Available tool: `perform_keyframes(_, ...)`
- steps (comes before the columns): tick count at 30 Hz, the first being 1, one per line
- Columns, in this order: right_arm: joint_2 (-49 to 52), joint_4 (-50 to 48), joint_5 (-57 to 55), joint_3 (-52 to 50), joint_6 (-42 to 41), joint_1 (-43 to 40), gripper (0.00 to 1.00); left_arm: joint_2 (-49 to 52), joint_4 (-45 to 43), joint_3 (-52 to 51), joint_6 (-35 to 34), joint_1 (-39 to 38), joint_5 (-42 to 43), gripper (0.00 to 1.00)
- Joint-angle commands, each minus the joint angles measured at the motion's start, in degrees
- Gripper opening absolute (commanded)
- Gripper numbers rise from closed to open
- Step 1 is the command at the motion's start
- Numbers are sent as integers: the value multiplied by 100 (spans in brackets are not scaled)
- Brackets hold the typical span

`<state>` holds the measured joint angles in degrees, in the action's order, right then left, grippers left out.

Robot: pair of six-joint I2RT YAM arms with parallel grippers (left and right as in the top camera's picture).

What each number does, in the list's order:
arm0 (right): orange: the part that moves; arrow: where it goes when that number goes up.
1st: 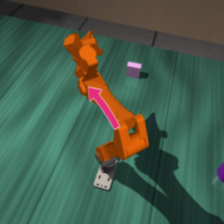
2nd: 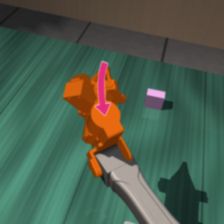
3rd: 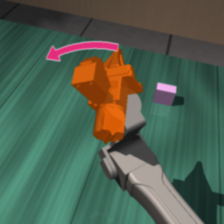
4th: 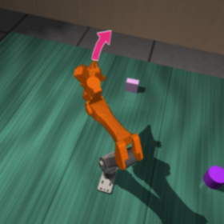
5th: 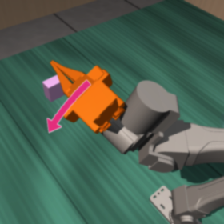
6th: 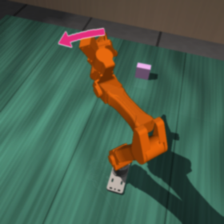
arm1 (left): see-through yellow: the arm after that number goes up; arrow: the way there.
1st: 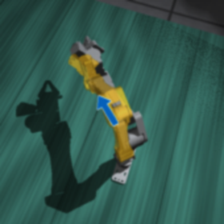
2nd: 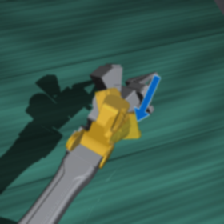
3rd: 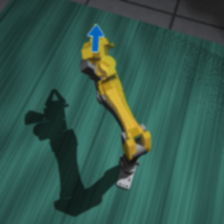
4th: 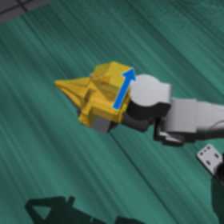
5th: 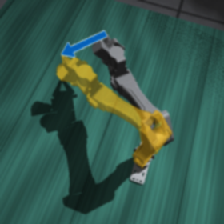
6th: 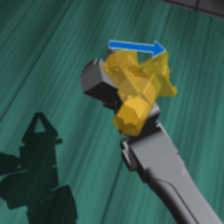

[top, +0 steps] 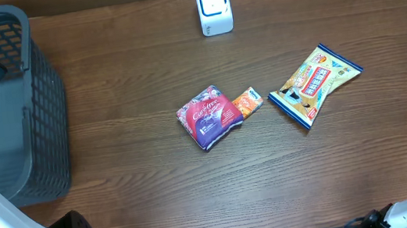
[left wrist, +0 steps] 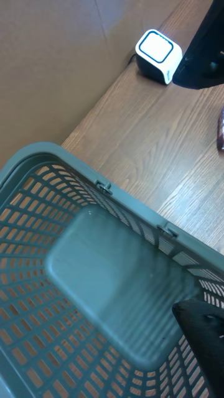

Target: Scan the item barcode

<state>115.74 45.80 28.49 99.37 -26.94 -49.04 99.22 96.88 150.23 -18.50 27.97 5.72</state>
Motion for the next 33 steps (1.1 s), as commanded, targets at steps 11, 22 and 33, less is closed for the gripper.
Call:
perform_keyframes(11, -1276, 944, 2553, 221, 461, 2605, 100, 0, -9, -15, -79, 24, -35, 100)
perform_keyframes(22, -1276, 1244, 498, 221, 470, 5274, 100, 0, -7, -15, -79, 24, -37, 100)
perform_keyframes(33, -1276, 1401, 389, 221, 468, 6441, 100, 0, -9, -15, -79, 24, -35, 100)
